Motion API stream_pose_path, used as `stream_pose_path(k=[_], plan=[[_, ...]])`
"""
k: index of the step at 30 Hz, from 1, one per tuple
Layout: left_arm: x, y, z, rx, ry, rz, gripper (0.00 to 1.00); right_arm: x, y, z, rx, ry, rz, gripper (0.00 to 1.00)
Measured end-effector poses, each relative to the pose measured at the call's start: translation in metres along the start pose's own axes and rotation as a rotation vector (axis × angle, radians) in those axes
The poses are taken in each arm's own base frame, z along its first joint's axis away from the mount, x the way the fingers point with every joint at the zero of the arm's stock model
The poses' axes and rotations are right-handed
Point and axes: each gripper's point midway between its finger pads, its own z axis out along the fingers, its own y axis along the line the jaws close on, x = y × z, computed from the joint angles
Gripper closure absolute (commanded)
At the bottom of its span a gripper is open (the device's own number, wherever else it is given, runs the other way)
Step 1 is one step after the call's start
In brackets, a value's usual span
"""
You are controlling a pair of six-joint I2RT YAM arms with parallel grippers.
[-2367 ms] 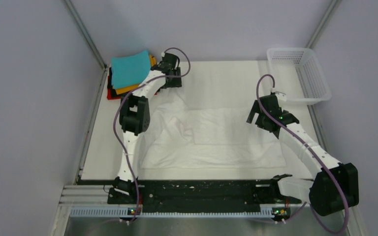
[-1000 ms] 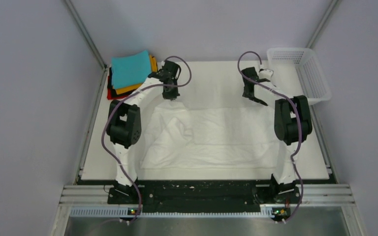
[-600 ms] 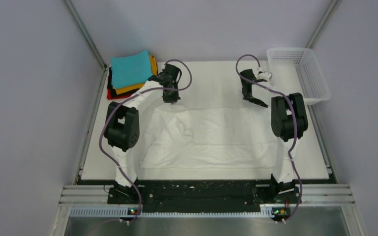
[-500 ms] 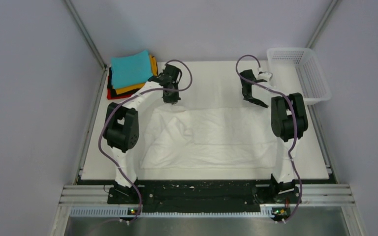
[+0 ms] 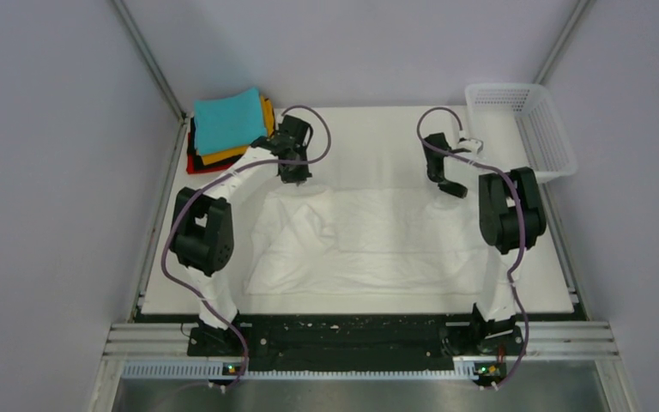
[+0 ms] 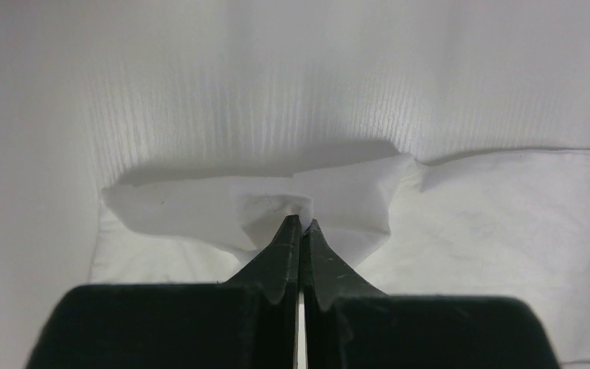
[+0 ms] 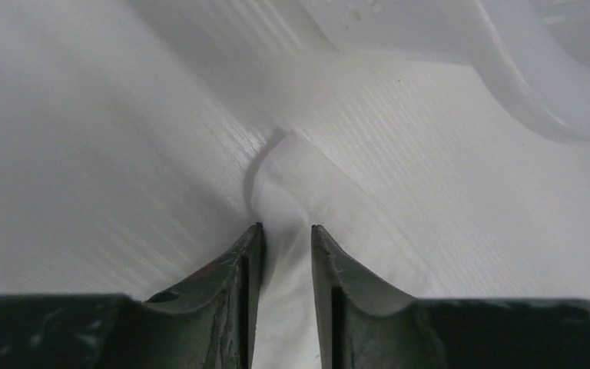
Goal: Fold and stack the t-shirts
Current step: Grab the side of the flattened tshirt furthest away from the robot with both arms, then fold the other side of the tshirt into a rectangle
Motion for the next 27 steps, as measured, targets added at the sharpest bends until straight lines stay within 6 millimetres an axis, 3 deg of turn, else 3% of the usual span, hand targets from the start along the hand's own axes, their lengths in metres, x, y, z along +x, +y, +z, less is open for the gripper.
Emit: stream_pose_path(k=[3,10,19,27], plan=[[0.000,0.000,-0.003,0.002,-0.004,-0.003,1.00,0.002,-0.001,0.001,0.001,0.014,0.011,0.78],[-0.001,0.000,-0.006,0.006,-0.012,-0.007,1.00,0.006,-0.001,0.001,-0.002,0.035,0.049,1.00],[0.008,0.001,-0.008,0.012,0.001,-0.001,1.00,0.008,-0.001,-0.002,-0.040,0.037,0.036,1.00],[0.031,-0.003,-0.030,0.038,0.002,0.030,1.00,0.020,-0.019,-0.035,-0.149,0.030,-0.013,1.00]])
